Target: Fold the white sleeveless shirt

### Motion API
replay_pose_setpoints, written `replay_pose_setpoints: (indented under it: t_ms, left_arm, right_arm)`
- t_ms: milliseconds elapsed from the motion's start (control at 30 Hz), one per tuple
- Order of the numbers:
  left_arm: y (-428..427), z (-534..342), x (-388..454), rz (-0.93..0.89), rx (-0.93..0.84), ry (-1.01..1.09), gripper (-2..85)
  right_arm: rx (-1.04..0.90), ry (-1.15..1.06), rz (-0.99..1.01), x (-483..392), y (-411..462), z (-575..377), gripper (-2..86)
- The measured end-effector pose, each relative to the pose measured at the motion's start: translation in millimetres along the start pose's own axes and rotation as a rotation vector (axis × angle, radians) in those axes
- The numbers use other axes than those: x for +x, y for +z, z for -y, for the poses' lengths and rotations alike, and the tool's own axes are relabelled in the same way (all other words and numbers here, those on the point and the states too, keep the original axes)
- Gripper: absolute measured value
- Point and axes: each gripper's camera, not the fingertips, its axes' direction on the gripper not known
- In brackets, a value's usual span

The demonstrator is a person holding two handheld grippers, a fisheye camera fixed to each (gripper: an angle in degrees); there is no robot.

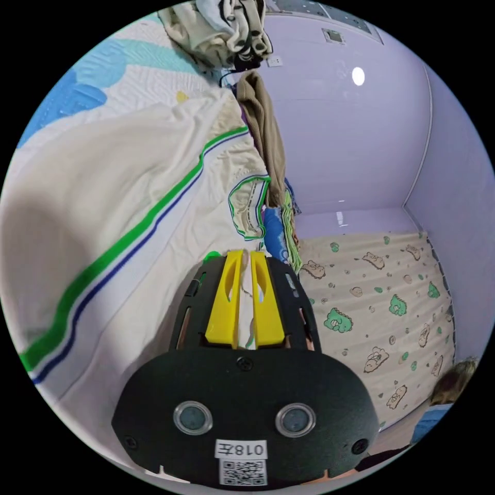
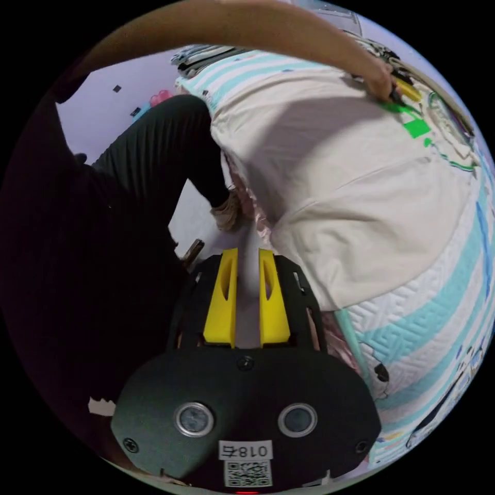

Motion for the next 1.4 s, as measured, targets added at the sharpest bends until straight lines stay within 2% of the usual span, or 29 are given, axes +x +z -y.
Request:
replay_pose_setpoints:
  t_ms: [100, 200, 267, 367, 500, 600, 767, 967, 1067, 1233, 1400]
  left_arm:
    - [-12.8, 1.9, 0.7, -0.038, 0.006, 0.007, 0.7]
    - [-27.0, -5.5, 20.4, -0.105, -0.033, 0.108, -0.5]
    - [-30.0, -21.8, 38.9, -0.163, -0.128, 0.206, -0.8]
    - [-22.7, -80.1, 65.6, -0.257, -0.367, 0.350, -0.9]
    - [6.6, -186.0, 68.6, -0.216, -0.691, 0.412, -1.0]
    - [22.7, -237.9, 58.7, -0.143, -0.785, 0.413, -1.0]
    - [42.7, -267.9, 37.3, 0.032, -0.815, 0.377, -1.0]
    - [49.3, -278.9, 27.6, 0.083, -0.777, 0.344, -1.0]
    - [48.2, -284.7, 23.2, 0.078, -0.760, 0.342, -1.0]
    - [42.9, -292.5, 13.0, 0.056, -0.741, 0.324, -1.0]
    - [29.6, -300.4, 11.5, -0.001, -0.784, 0.347, -1.0]
  right_arm:
    - [-0.047, -0.035, 0.116, -3.3, -4.9, -1.4, 6.8]
    - [0.059, 0.070, 0.121, 6.3, -35.4, -20.5, 6.5]
    - [0.181, 0.252, 0.076, 27.0, -61.4, -46.4, 6.4]
    - [0.237, 0.441, -0.004, 48.6, -75.3, -68.9, 6.8]
    - [0.140, 0.488, -0.009, 66.2, -64.4, -59.2, 8.1]
    - [0.118, 0.474, 0.012, 74.2, -59.6, -45.1, 8.5]
    - [0.160, 0.491, 0.059, 83.0, -63.0, -35.4, 5.4]
    - [0.203, 0.537, 0.169, 65.6, -72.8, -42.9, 0.6]
    - [0.230, 0.581, 0.236, 55.3, -83.4, -50.7, 0.2]
    - [0.143, 0.620, 0.326, 39.4, -75.2, -48.3, 0.3]
    - [0.209, 0.608, 0.231, 11.2, -109.4, -35.5, 1.2]
